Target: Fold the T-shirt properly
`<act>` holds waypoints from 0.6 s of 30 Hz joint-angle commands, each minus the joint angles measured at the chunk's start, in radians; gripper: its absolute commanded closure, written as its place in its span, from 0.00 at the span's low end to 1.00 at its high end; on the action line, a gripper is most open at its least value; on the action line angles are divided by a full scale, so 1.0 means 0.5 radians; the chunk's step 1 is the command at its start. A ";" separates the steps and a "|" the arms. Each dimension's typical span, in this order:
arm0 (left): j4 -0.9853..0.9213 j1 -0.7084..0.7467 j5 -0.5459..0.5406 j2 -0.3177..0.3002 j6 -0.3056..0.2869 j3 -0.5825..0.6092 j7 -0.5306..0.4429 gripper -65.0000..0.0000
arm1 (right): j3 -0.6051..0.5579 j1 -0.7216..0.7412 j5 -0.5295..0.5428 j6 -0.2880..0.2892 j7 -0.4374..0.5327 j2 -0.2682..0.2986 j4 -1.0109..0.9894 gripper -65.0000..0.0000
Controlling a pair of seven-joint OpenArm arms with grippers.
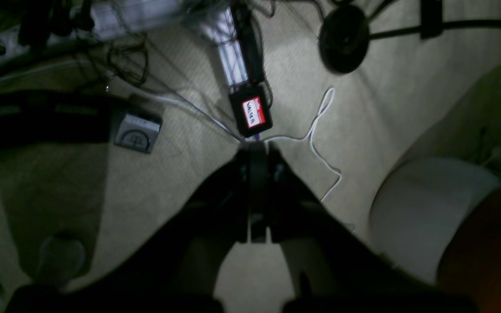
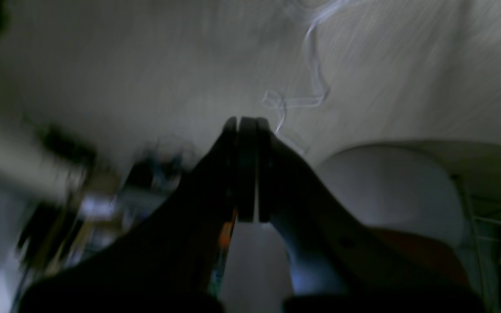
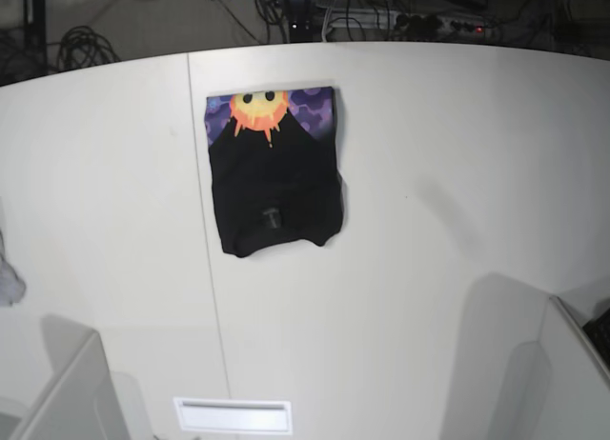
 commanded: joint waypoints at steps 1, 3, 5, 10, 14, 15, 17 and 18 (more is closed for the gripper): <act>-0.080 -0.018 0.011 0.005 -0.029 0.002 -0.019 1.00 | -0.012 -0.003 0.004 0.021 0.027 -0.026 -0.115 1.00; -0.249 -0.135 0.011 0.054 -0.029 0.002 -0.019 1.00 | -0.012 0.076 0.004 0.021 0.202 -0.079 -0.321 1.00; -0.374 -0.218 0.011 0.106 -0.029 0.002 -0.019 1.00 | -0.012 0.113 0.007 0.021 0.386 -0.100 -0.422 1.00; -0.451 -0.328 -0.007 0.195 0.066 -0.016 0.060 1.00 | 0.003 0.156 0.011 0.021 0.675 -0.100 -0.443 1.00; -0.374 -0.374 -0.007 0.306 0.391 -0.016 0.294 1.00 | -0.009 0.211 0.011 0.021 0.672 -0.100 -0.447 1.00; -0.350 -0.374 -0.007 0.324 0.456 -0.016 0.297 1.00 | -0.012 0.224 0.011 0.021 0.672 -0.100 -0.447 1.00; -0.331 -0.374 -0.007 0.358 0.557 -0.016 0.297 1.00 | -0.006 0.242 0.011 0.021 0.672 -0.088 -0.447 1.00; -0.331 -0.374 -0.007 0.367 0.591 -0.016 0.297 1.00 | 0.000 0.257 0.011 0.021 0.672 -0.085 -0.465 1.00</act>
